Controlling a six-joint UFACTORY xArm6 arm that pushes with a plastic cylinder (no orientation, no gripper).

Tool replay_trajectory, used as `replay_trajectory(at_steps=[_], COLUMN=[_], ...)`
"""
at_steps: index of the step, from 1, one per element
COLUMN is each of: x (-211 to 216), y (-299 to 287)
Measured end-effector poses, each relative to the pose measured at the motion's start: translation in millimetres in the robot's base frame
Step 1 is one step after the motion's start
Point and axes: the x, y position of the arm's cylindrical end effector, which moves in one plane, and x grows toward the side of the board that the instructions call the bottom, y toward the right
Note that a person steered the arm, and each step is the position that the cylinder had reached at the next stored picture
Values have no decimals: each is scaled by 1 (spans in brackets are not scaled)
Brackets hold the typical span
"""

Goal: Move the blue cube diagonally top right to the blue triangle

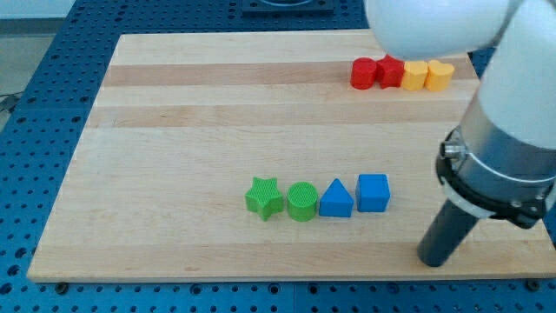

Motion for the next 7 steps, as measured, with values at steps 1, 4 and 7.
replay_trajectory(at_steps=[1,4,7], x=[-19,-202,-228], y=[-30,-113,-50])
